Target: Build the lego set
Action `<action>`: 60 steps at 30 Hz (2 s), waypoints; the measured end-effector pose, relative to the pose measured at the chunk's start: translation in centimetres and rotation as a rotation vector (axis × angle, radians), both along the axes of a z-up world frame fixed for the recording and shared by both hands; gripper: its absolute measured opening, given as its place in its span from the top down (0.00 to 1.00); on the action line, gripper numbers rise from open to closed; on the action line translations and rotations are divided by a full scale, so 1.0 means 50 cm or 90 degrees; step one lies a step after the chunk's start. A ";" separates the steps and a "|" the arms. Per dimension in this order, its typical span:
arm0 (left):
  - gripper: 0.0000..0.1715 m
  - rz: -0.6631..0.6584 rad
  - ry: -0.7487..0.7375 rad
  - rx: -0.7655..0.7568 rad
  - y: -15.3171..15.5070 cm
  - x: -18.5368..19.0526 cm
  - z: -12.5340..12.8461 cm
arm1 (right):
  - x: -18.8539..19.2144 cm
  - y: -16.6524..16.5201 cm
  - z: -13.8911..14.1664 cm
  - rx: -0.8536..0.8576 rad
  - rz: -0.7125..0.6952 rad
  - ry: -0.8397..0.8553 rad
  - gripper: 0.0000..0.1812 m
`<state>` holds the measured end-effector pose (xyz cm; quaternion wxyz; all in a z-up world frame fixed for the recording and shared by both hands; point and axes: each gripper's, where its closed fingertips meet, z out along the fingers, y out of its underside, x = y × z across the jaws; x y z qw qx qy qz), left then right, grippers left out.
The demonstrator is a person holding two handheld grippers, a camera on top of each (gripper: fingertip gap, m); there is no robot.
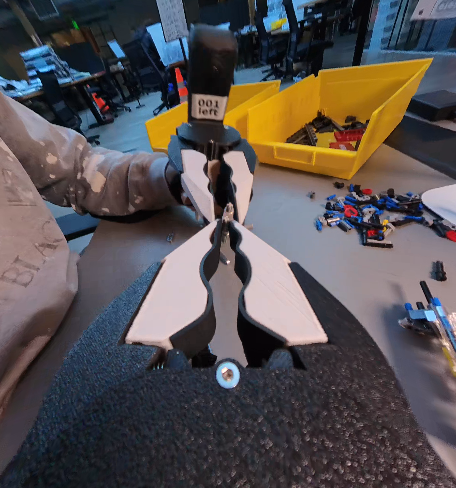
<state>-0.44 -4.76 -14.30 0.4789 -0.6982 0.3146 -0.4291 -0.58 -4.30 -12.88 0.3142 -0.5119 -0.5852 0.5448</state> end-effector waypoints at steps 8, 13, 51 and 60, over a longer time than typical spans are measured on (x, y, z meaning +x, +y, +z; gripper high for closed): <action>0.96 -0.034 0.055 -0.045 -0.013 0.016 -0.037 | 0.001 -0.014 -0.055 -0.043 0.037 -0.086 0.99; 0.96 -0.034 -0.091 -0.180 -0.004 0.008 -0.007 | -0.002 0.002 -0.021 -0.153 0.024 -0.038 1.00; 0.97 -0.025 0.346 -0.040 0.011 0.020 -0.166 | 0.007 0.009 -0.171 0.211 0.014 -0.242 0.98; 0.97 -0.015 0.366 -0.041 0.012 0.017 -0.165 | 0.012 0.010 -0.170 0.206 0.012 -0.247 0.99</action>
